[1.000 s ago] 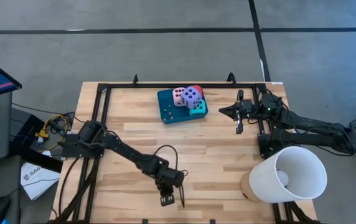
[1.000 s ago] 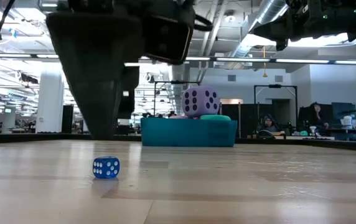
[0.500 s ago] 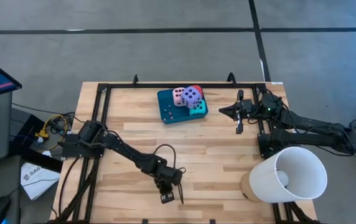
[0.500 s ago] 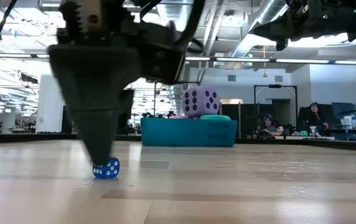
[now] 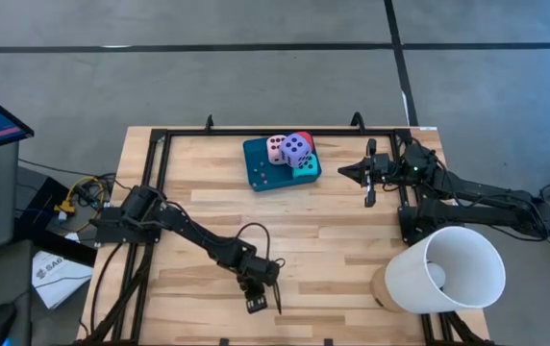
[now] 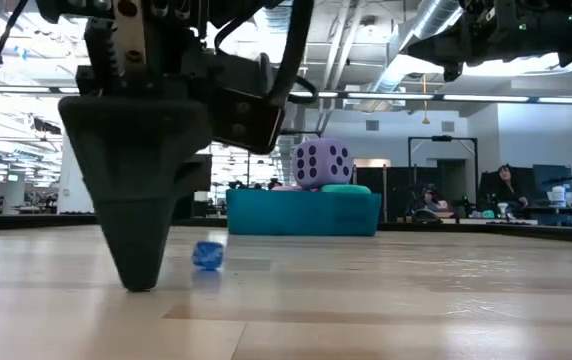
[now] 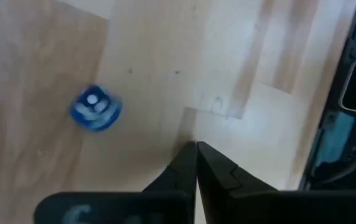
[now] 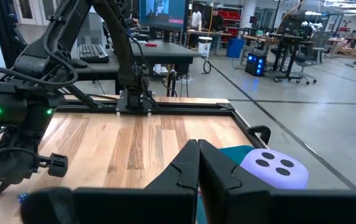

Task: Pick & Place Dice
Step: Put the small blue dice into the blue bin

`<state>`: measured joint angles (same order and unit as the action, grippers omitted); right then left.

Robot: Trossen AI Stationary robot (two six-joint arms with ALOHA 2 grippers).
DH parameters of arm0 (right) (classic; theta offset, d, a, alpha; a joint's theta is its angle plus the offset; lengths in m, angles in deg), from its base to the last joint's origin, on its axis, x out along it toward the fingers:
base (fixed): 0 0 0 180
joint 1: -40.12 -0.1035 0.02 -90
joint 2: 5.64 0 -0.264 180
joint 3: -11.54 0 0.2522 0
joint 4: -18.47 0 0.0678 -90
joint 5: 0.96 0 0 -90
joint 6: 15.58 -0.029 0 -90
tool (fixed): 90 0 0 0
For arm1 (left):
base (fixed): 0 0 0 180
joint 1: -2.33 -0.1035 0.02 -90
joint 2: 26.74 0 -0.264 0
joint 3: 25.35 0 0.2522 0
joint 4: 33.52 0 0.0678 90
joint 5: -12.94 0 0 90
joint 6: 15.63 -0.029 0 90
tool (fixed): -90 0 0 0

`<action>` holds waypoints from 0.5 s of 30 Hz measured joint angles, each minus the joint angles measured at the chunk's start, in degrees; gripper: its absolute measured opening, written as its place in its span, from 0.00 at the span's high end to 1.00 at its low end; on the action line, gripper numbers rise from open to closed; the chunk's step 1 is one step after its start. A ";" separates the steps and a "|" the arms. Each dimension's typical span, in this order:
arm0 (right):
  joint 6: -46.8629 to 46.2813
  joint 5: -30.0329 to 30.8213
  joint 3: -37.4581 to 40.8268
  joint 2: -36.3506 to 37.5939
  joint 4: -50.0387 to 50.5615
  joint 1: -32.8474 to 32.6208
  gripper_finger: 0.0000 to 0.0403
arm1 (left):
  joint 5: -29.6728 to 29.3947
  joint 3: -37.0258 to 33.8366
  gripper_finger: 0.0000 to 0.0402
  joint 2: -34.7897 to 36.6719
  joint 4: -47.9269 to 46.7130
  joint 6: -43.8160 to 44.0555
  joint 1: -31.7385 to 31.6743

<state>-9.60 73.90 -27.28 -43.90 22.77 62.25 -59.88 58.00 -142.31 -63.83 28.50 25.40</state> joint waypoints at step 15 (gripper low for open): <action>0.00 0.00 0.00 0.00 0.01 0.00 1.00 | -9.45 0.16 1.00 0.13 0.12 -3.35 -0.59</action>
<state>-9.60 73.90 -27.28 -43.90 22.78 62.25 -69.33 58.16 -142.18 -63.71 25.15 24.81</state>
